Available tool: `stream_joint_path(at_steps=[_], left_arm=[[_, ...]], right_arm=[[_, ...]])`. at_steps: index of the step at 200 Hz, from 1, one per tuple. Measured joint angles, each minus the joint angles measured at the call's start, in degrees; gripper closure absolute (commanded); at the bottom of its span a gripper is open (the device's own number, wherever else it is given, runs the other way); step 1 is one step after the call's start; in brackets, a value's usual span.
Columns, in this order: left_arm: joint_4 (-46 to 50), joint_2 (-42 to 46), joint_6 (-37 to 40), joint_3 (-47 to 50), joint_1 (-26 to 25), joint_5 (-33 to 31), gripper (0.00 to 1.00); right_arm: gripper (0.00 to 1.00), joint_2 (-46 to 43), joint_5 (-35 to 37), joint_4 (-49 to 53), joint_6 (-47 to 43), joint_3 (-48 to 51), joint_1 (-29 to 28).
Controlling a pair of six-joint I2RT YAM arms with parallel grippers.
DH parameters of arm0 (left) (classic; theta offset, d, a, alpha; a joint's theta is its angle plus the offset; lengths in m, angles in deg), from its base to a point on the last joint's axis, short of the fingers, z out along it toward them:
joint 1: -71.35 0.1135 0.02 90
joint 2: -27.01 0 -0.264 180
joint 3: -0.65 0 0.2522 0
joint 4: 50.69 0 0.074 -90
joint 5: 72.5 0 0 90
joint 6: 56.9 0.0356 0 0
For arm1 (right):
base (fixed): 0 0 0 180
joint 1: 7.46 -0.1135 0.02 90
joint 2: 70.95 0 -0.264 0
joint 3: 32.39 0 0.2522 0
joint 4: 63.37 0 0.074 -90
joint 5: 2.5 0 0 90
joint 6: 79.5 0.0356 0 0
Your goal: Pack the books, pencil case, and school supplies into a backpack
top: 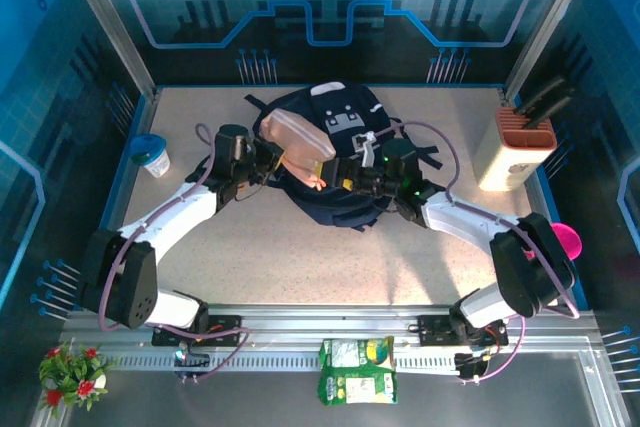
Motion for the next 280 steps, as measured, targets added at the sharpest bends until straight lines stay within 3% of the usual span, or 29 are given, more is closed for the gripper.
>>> stream_joint_path(at_steps=[47,79,103,139,168,238,280], left_arm=[[-1.73,-1.7,-0.68,-0.7,-0.9,1.99,0.92],[-1.92,-1.7,-0.92,-0.7,-0.98,2.34,0.87],[-1.64,-1.75,0.02,-0.96,-0.98,2.51,0.68],[2.01,-1.86,5.6,-5.18,-2.16,2.45,0.35],[7.98,-2.86,14.73,-11.06,-4.63,0.5,0.21],[22.82,-17.38,40.68,-27.15,-13.42,-3.48,0.21],[29.51,-25.66,53.88,-34.99,-19.12,-7.5,0.26]], right_arm=[[0.38,2.95,-1.29,0.11,-0.63,-3.74,-0.81],[0.74,3.06,-0.11,1.75,-1.42,-4.26,-0.79],[0.89,2.93,1.49,3.61,-2.08,-4.94,-0.68],[0.93,0.39,4.46,7.56,-3.74,-4.92,1.29],[0.93,-5.18,5.81,11.13,-5.92,-4.44,5.64],[0.94,-17.42,9.38,23.71,-11.65,-0.28,20.63],[0.95,-21.2,11.15,28.61,-14.25,1.42,25.35]])
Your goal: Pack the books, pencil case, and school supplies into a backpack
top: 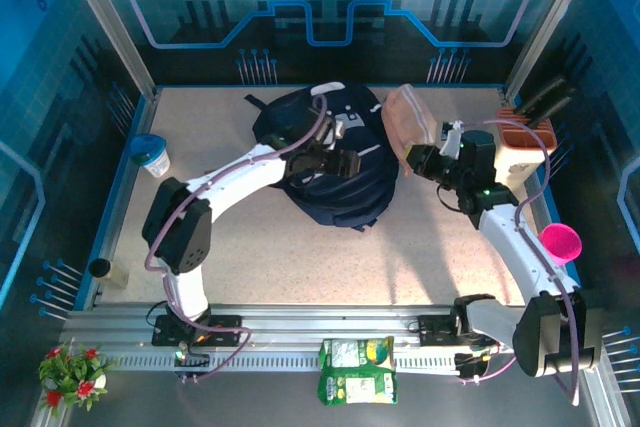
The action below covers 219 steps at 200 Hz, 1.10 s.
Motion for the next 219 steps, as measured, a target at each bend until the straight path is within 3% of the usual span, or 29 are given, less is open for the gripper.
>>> stream_joint_path(at_steps=[76,147,160,219], left_arm=[[11.98,-13.49,13.86,-13.88,-6.84,-14.34,0.48],[18.64,-17.16,14.73,-21.2,-7.78,-20.28,0.88],[18.58,-17.05,14.58,-21.2,-7.72,-20.44,1.0],[13.18,-7.04,11.65,-14.71,-5.38,-20.74,1.0]], right_arm=[[0.96,-1.05,1.07,1.86,-0.37,2.69,1.9],[0.96,-1.05,0.17,1.01,-0.11,2.86,2.12],[0.96,-1.22,0.17,1.05,-0.11,2.86,2.16],[0.95,-5.05,-1.38,0.79,2.27,3.98,6.6]])
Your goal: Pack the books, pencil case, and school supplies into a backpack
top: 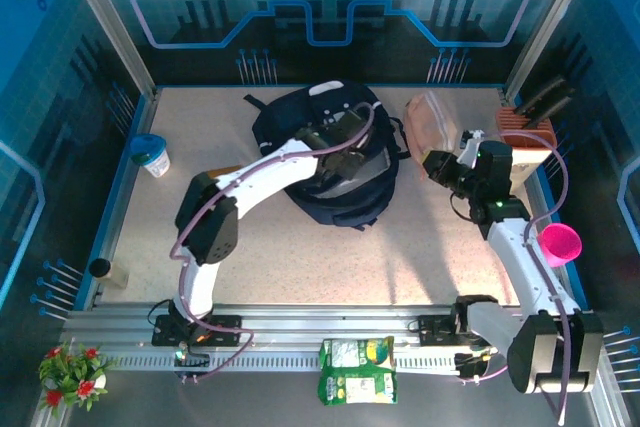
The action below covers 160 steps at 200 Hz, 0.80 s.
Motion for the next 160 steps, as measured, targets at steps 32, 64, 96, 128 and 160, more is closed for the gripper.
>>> stream_joint_path(at_steps=[32,64,96,128,160], left_arm=[[-4.83,6.99,-1.86,4.9,2.12,-1.51,1.0],[-7.98,8.39,-1.86,6.25,2.4,-1.75,1.0],[-9.51,8.39,-1.79,6.32,2.38,-1.7,1.0],[-10.6,8.39,-0.9,6.29,1.92,-1.7,1.0],[-11.15,8.39,0.37,6.29,1.14,-1.73,1.0]], right_arm=[[0.94,0.24,-2.01,1.57,1.7,0.11,0.76],[0.94,3.06,-7.78,2.38,4.15,0.09,0.35],[0.93,6.23,-9.4,5.09,5.6,-1.33,-4.0],[0.93,9.2,-9.29,5.07,7.48,-4.15,-9.14],[0.93,12.26,-9.4,3.15,9.81,-5.03,-12.81]])
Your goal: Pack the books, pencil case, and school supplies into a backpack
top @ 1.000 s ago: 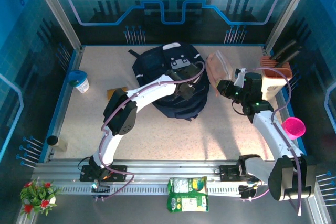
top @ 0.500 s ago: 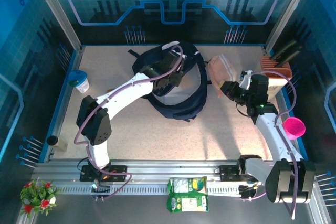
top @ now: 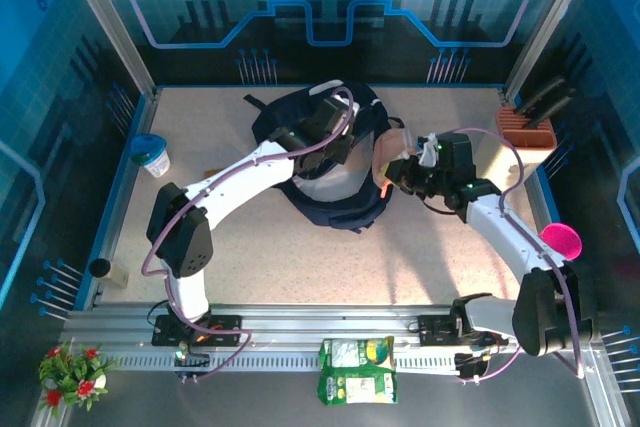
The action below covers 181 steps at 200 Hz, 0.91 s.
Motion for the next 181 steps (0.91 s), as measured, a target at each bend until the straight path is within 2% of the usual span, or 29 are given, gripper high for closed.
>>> stream_joint_path(at_steps=[29,65,91,137,181], left_arm=[[-0.2,0.0,0.2,0.0,-0.04,-0.44,1.0],[-0.22,0.0,0.22,0.0,-0.11,-1.07,1.0],[-0.24,0.0,0.2,-0.02,-0.11,-1.36,1.0],[-0.24,-0.02,0.24,-0.42,-0.11,-1.51,1.0],[-0.2,-0.02,0.37,-0.81,-0.11,-1.44,1.0]], right_arm=[[0.92,-1.44,2.03,-0.9,1.2,0.11,-0.74],[0.9,-10.27,9.29,1.4,0.31,1.09,-0.74],[0.91,-13.16,10.69,1.49,-0.72,1.25,-0.7],[0.9,-5.4,4.15,-0.87,0.81,1.81,-0.9],[0.89,4.7,-3.32,-4.76,2.45,0.5,-3.82]])
